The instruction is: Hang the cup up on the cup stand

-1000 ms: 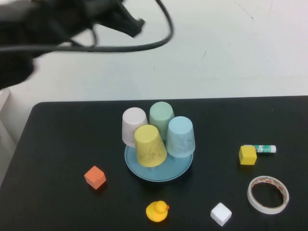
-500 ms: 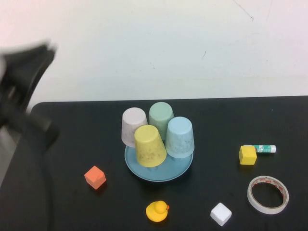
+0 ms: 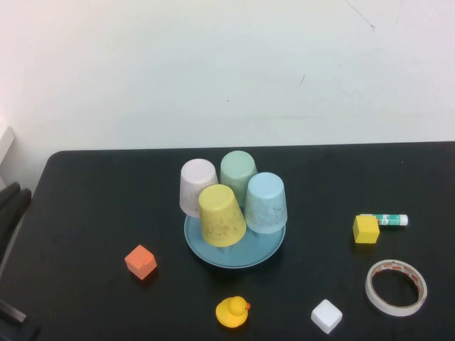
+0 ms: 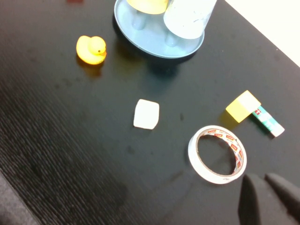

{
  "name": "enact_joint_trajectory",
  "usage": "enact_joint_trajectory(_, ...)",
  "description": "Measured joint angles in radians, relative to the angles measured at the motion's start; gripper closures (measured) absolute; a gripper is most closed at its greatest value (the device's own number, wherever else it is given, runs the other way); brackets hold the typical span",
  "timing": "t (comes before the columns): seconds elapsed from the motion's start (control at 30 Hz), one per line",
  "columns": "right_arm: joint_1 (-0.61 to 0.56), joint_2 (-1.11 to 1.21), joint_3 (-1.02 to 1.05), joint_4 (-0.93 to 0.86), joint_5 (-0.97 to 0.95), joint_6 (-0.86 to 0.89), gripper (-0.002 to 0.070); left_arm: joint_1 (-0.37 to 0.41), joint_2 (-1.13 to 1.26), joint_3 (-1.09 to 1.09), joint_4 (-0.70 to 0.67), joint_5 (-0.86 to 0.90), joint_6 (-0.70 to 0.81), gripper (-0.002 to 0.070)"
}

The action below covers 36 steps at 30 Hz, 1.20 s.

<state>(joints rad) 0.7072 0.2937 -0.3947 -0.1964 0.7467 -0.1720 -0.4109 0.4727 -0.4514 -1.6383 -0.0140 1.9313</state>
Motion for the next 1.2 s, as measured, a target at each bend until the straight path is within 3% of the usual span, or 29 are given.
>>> enact_joint_trajectory(0.4, 0.000, 0.000, 0.000, 0.002, 0.000, 0.002, 0.0676, 0.011, -0.075, 0.073, -0.093, -0.006, -0.003, 0.0675)
enact_joint_trajectory(0.8, 0.000, 0.000, 0.000, 0.002, 0.000, 0.002, 0.0676, 0.211, -0.424, 0.130, -0.095, -0.004, -0.001, 0.0675)
enact_joint_trajectory(1.2, 0.000, 0.000, 0.000, 0.002, -0.002, 0.002, 0.0676, 0.218, -0.488, 0.284, -0.095, 0.006, -0.001, 0.0675)
